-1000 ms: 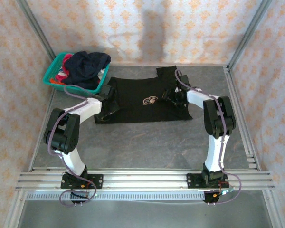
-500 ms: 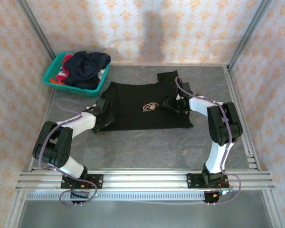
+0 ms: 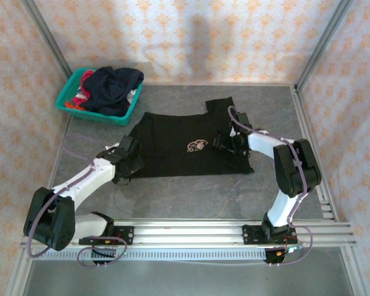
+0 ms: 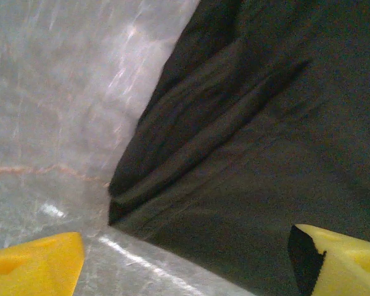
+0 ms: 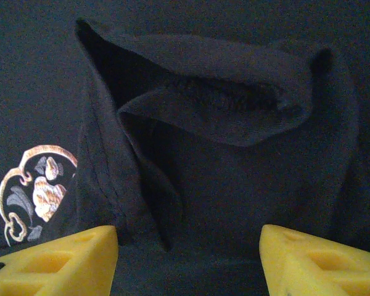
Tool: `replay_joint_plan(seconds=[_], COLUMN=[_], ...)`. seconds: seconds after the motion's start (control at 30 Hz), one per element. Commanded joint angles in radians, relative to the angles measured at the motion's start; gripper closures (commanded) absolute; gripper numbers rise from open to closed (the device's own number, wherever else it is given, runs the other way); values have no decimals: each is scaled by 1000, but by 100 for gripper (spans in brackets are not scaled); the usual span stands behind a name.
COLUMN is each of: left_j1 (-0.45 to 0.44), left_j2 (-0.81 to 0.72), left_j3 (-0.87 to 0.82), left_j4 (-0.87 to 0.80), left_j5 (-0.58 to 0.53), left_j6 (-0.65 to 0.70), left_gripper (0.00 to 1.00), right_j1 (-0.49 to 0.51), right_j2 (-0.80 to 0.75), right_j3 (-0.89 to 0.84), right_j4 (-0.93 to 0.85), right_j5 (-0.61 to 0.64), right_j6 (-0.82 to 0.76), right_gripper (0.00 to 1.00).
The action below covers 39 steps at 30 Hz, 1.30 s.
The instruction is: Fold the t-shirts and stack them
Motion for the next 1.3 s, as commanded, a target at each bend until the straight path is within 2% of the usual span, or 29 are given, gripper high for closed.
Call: replay_joint_plan(seconds=[0.0,0.17,0.3,0.67,0.8,0.93,1.03,1.13,1.27], left_j1=[-8,-8,-8,-8,-9,-13,-14,-14,-8], left_j2=[77,284,361,269,232,168,141,182,316], left_j3=[96,209,188,-81,-109,-3,136,296,496], left_j4=[17,121,190,226,212,115,18,-50,-87], left_j5=[-55,-5,40,31,26,-22,-73,-126,-186], left_j6=[70,96,66,-12,-21,17,71,132,195], left_gripper=[13,13,14,14,14,14,14,14,14], right_j1=[5,7,6,60,68,68,67,65,65], right_j2=[-5,27,28,-69,-104,-138,-181,-196,-156], right_j3=[30,47,33,-130,-149,-73,-5,72,174], right_j4=[-56,-23,-20,-16,-15,-65,-84,-90,-65], right_j5=[26,21,26,24,23,17,61,131,208], right_j6=[-13,15,17,35,41,20,8,-11,-40], right_gripper=[37,37,37,37,37,37,36,34,34])
